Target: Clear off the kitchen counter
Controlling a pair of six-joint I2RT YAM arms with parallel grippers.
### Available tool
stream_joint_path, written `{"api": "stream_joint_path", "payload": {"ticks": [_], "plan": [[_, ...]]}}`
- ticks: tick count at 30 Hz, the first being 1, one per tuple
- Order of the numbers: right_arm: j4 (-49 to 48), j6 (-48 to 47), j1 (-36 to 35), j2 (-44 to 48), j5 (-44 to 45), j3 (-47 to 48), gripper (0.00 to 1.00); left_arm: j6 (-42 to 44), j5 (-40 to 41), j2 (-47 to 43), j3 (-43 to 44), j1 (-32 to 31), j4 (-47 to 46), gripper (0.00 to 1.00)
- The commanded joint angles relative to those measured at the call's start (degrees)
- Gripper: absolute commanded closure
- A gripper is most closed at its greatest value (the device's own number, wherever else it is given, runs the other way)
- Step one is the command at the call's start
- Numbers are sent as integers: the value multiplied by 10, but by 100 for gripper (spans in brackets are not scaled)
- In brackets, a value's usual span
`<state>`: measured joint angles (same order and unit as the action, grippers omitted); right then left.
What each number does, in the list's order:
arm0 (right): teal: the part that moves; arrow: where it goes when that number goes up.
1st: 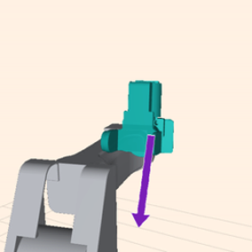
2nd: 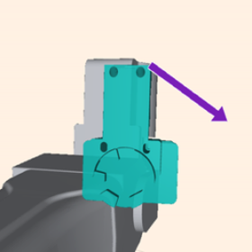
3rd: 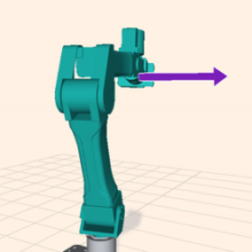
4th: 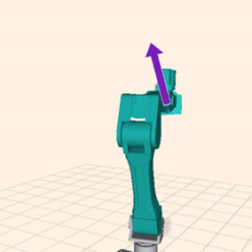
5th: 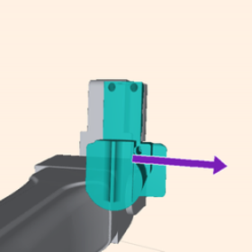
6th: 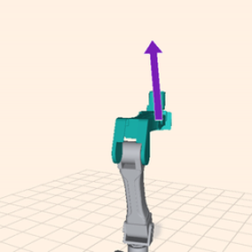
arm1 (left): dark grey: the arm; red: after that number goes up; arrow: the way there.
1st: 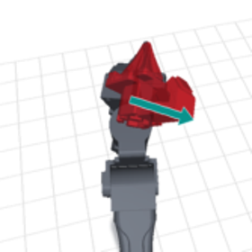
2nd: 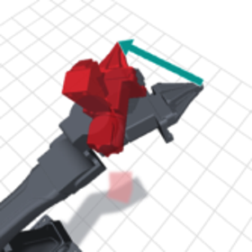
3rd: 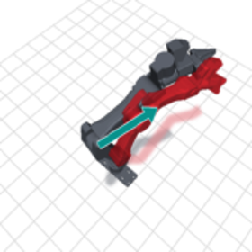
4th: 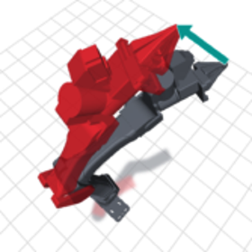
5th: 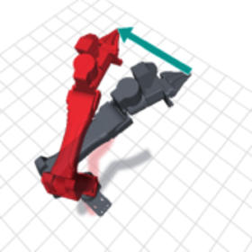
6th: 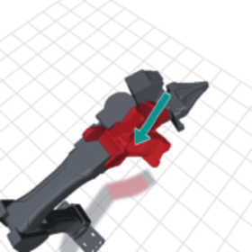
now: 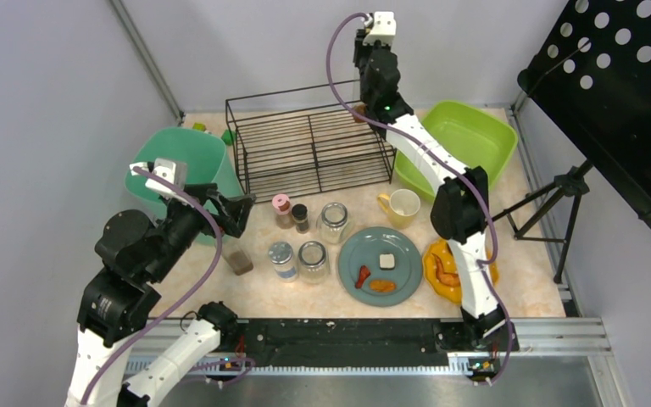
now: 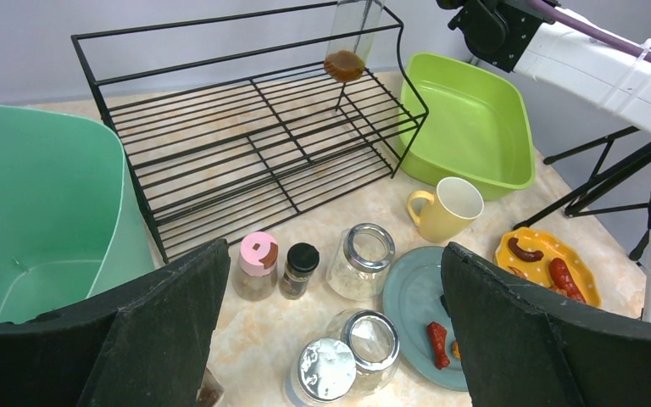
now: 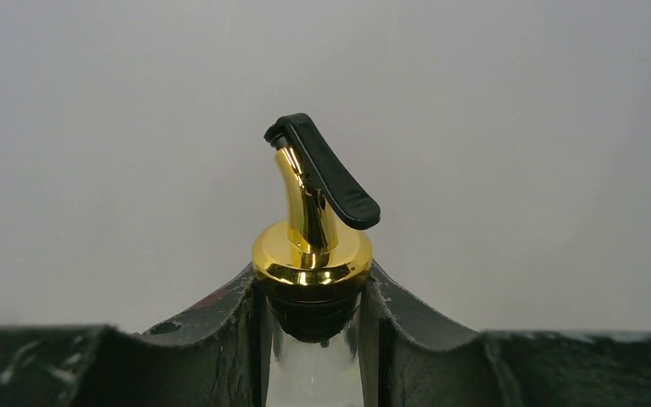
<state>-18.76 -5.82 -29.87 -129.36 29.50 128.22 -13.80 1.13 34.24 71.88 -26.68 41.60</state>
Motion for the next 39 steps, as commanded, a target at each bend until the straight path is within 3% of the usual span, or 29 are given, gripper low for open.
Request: {"api": "stream_joint_path", "payload": {"ticks": [1,8,14,30,39], "plan": [[-43,5,2,41,13,-34,100,-1,-4,-6,2,0,-7,1],[-57,17,0,76,-6,-93,47,-6,-7,-7,-1,0,-7,1],[-49,15,-7,103,-29,-114,23,-10,-9,-8,-5,0,-12,1],[-35,-27,-30,162,-23,-127,16,-18,-26,-2,-6,0,-21,1],[-17,-41,-41,279,-31,-189,11,-7,-17,-3,-2,0,-22,1]]}}
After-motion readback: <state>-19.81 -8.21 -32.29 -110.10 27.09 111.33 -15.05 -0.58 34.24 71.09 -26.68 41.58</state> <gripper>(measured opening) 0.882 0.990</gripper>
